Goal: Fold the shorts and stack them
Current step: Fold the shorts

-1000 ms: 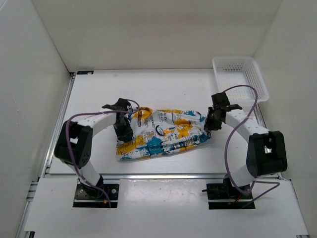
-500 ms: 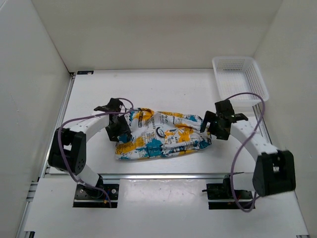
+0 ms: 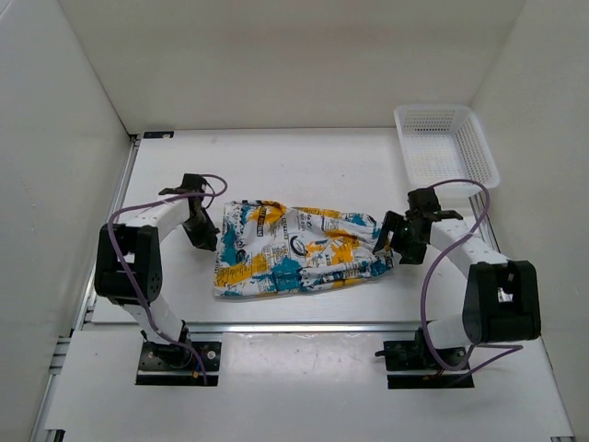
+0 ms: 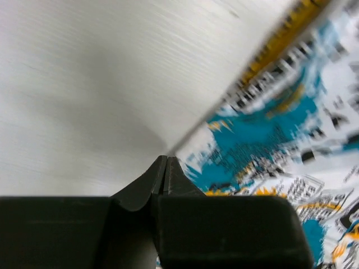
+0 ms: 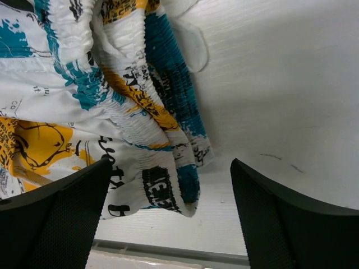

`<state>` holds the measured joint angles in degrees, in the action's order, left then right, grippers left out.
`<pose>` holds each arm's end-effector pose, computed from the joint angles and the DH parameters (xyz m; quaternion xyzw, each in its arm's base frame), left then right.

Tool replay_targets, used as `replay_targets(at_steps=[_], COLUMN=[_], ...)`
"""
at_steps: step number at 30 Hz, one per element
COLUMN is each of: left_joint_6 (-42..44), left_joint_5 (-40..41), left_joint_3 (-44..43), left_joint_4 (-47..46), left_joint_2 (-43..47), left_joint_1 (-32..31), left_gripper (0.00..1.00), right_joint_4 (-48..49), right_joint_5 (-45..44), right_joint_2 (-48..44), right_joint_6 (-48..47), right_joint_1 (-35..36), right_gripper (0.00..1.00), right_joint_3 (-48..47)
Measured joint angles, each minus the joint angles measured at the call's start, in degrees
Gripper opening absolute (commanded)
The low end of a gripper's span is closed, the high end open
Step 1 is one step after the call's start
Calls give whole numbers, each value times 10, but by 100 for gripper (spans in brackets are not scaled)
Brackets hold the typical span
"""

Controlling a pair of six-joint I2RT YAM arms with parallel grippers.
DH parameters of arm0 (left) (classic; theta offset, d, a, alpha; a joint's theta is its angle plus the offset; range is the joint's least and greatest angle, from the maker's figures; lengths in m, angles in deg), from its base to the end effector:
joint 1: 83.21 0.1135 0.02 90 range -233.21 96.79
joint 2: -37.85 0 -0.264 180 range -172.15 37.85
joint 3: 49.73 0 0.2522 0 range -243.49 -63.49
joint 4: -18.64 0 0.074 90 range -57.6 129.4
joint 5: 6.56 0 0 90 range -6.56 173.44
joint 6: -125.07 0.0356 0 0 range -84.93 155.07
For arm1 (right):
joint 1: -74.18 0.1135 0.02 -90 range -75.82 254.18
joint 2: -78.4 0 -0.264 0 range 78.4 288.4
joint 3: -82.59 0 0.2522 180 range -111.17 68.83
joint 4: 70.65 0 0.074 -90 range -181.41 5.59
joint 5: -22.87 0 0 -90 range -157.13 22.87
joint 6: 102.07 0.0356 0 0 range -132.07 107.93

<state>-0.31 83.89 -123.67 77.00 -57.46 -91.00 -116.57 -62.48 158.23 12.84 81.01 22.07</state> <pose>0.2961 -0.0402 0.1766 -0.2378 0.9672 -0.0293 0.0847 0.2551 0.0335 0.1905 0.1447 0.9652 0.0967 0.1953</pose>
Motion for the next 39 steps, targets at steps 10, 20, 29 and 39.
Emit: replay_targets(at_steps=[10,20,29,39], left_joint_6=[-6,-25,-70,-86], left_joint_5=[-43,-59,-61,-64], left_joint_3=[-14,-14,-14,-22], left_joint_4=[0,-10,-20,-22], left_joint_2=[-64,-65,-65,-72], left_joint_1=[35,-3,-102,-111], left_gripper=[15,11,11,11], right_joint_4=[53,23,-68,-145], right_joint_5=[26,-30,-129,-279], right_joint_2=[72,37,-44,82], right_joint_6=[19,28,13,34], right_joint_1=[0,0,86,385], right_gripper=[22,0,0,0], right_joint_3=[7,-14,-164,-389])
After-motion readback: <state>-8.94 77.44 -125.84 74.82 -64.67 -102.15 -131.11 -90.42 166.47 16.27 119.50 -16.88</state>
